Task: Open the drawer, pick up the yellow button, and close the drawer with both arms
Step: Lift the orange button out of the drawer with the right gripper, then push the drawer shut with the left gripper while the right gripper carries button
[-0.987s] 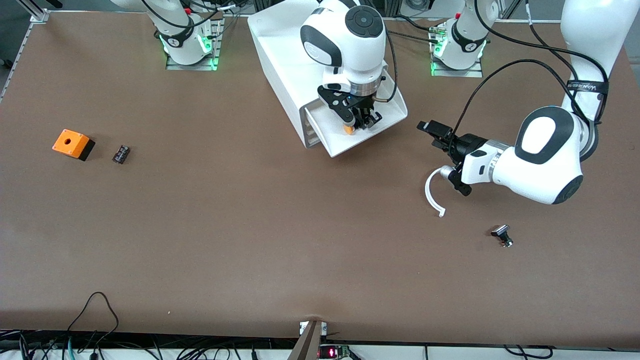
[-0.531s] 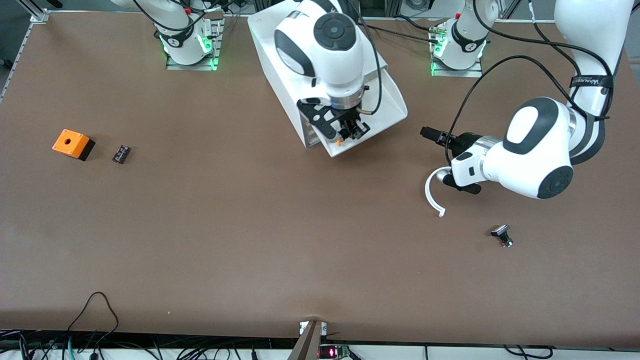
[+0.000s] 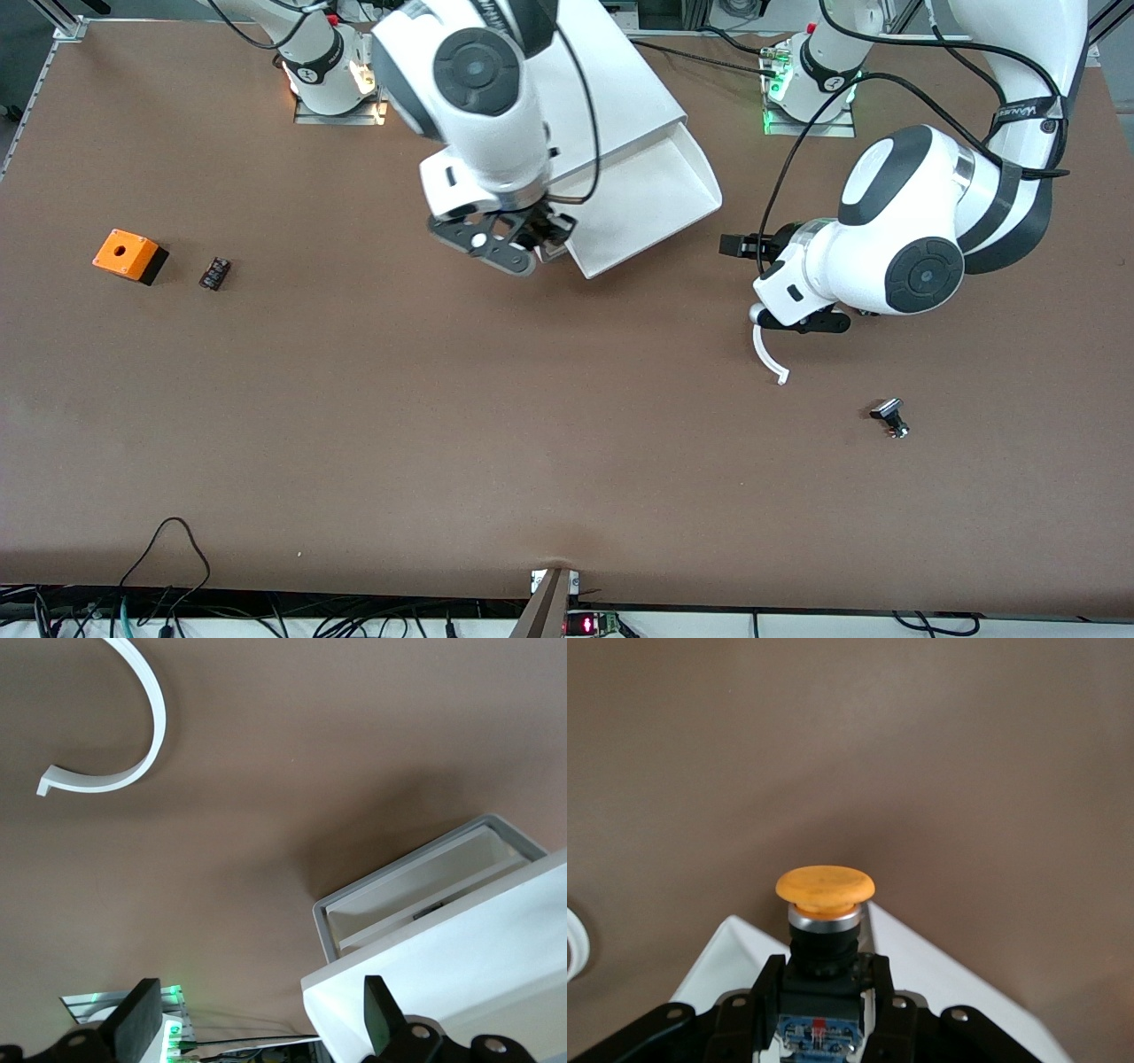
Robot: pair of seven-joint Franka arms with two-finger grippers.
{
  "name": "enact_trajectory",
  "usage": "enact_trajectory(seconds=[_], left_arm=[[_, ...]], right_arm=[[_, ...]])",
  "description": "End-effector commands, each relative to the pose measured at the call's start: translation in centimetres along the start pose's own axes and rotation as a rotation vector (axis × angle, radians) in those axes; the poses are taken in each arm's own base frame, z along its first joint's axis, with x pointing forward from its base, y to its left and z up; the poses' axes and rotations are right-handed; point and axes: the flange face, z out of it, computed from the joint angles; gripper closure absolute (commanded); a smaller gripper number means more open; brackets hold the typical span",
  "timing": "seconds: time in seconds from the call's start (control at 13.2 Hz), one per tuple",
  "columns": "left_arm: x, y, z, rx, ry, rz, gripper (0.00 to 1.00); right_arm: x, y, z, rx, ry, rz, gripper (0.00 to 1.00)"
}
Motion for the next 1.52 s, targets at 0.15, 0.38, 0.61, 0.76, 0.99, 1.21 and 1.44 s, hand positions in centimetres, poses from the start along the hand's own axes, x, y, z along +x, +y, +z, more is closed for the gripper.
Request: enact_trajectory(seconds=[0.15,0.38,0.61,0.76,0.99,1.21,1.44], left_arm=[[-0.1,5.6,1.5,0.024,0.126,-0.228,0.00],[-0.1,8.4,5.5,0.111,0.202,-0.266,0.00],[0.3,9.5,7.9,0.084,0.240,-0.316,0.00],[-0.1,10.0,8.9,0.093,0.232,-0.324,0.00],[-1.4,12.2,10.7,0.102,0.219,-0.382,0.00],[-1.7,12.6,11.1,0.087,0.203,-0.442,0.00],[-2.2,13.0,11.3,0.056,0.162,-0.471,0.00]], right_arm=[[9.0,6.8,1.5,-0.039,-0.053,-0.215,1.00],[14.9,12.7,3.5,-0.060,-0.051,-0.328,1.00],[19.7,18.6,7.5,-0.052,-0.054,-0.421,1.00],[21.9,22.3,10.1,-0.041,-0.051,-0.451,1.00],[24.1,26.9,14.4,-0.058,-0.046,-0.471,1.00],[24.8,29.9,18.0,-0.073,-0.044,-0.450,1.00],[24.9,33.2,22.3,-0.080,-0.034,-0.405,1.00]])
